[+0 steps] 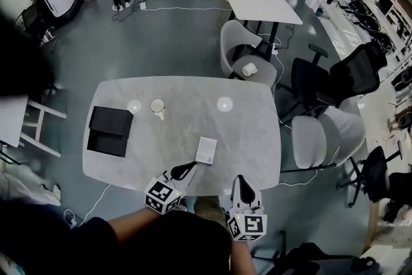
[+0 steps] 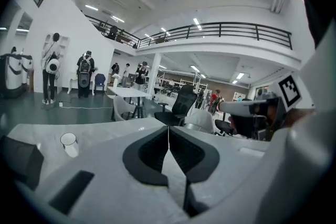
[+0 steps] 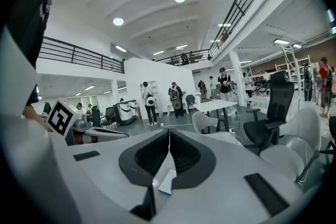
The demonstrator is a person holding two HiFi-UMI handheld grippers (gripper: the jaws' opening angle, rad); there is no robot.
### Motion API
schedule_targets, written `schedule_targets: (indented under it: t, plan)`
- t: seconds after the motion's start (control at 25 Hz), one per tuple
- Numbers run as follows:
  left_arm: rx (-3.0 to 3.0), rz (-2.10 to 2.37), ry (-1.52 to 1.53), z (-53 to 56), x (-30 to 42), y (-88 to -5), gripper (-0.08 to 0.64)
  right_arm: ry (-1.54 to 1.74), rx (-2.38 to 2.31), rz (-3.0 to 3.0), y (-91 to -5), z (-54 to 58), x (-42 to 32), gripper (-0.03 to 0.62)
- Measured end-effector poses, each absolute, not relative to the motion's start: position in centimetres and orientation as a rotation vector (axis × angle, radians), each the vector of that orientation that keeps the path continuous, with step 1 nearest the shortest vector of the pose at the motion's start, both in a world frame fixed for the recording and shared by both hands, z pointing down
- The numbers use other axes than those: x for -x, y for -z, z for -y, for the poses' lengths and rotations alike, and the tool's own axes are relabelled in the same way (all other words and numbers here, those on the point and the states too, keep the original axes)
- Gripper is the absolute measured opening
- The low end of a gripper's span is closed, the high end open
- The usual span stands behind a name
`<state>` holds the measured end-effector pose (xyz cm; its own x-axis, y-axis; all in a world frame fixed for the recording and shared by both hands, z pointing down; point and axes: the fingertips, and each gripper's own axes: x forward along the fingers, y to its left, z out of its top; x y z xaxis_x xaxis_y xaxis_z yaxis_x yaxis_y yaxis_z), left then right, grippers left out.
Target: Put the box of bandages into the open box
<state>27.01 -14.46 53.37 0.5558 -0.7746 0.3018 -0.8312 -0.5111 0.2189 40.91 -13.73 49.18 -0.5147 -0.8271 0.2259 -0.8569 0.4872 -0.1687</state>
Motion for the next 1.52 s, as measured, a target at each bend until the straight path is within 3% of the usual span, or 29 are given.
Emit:
schedule_targets:
  t: [0.32,0.68,0.76,1.16,1.52]
  plan:
    - [-2.286,1.475,-0.349,22.8,-26.6,-59.2,0.018,-0.474,-1.279,2.68,-51.3,22.5,-42.1,0.014]
    - [-2.007,1.48,-0.462,25.0,-26.9,-69.1,0.03,-0.547,-1.058,2.697,-53.0,27.9,-41.2,0.014]
    - [-1.961,1.469,-0.482,25.2,-27.0,-70.8,0.116,-0.562,-1.008,2.698,-53.5,28.4,-40.9,0.014]
    - [-1.798,1.408,-0.616,26.6,-28.2,-78.5,0.345,-0.649,-0.923,2.665,-55.5,30.2,-41.6,0.013]
    - [-1.654,1.326,-0.777,26.8,-30.1,-84.9,0.437,-0.667,-0.987,2.593,-57.3,32.2,-45.3,0.014]
